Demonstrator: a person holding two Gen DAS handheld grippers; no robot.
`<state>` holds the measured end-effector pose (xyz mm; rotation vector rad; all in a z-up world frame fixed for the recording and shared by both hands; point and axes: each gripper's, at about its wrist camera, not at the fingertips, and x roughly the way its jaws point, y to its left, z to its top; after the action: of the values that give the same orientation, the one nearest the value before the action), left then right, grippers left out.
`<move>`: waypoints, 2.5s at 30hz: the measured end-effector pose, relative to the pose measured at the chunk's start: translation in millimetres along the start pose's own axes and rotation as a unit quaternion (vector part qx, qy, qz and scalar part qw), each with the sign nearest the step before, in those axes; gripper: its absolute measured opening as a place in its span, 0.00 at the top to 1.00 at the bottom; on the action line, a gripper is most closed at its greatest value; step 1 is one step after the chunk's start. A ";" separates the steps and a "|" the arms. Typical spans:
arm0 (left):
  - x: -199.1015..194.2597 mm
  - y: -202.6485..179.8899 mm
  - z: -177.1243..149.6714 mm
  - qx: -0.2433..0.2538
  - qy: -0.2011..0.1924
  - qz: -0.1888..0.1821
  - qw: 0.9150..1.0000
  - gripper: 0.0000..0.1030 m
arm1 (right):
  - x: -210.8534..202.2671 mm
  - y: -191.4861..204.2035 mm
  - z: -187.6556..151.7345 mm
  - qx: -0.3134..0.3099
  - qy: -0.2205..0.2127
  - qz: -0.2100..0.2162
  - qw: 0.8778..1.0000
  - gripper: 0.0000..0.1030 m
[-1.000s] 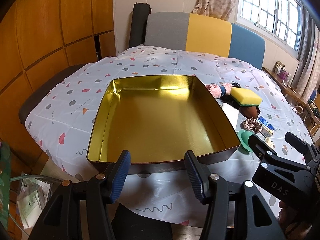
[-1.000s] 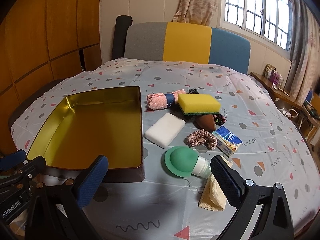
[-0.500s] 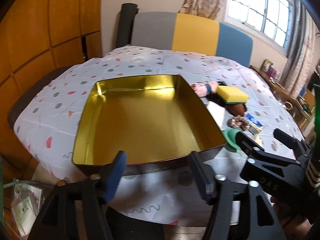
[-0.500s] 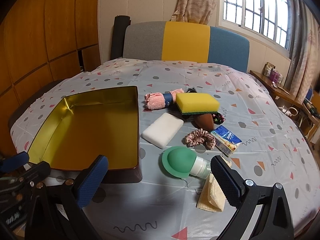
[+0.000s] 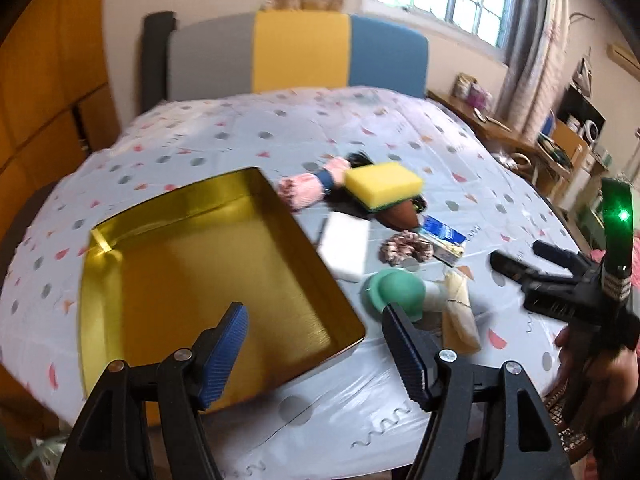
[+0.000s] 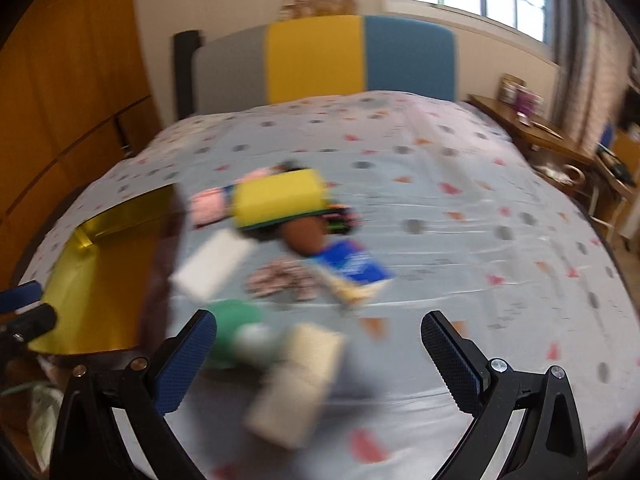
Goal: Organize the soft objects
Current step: 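Grasp the white sponge block with left tool while right tool reaches for gauze roll, then lower the white block into the tray, open left tool while right tool grasps gauze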
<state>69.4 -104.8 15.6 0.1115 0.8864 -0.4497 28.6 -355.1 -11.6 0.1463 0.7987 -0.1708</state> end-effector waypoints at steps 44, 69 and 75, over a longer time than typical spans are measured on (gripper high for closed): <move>165.7 -62.5 74.1 0.148 0.113 0.013 0.982 0.47 | 33.5 -105.4 1.1 0.101 0.039 0.029 0.994 0.00; 29.2 41.2 21.4 -0.043 0.013 -0.038 0.998 0.47 | 88.7 3.0 -42.8 -0.038 0.176 0.151 0.972 0.48; 35.9 129.1 16.9 -0.135 0.032 0.027 0.990 0.47 | 93.4 3.0 -42.7 -0.046 0.176 0.148 0.972 0.48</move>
<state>155.9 -5.1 -12.9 -0.0991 0.9978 -0.2731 63.4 -352.9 -108.3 0.2098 1.1244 0.1799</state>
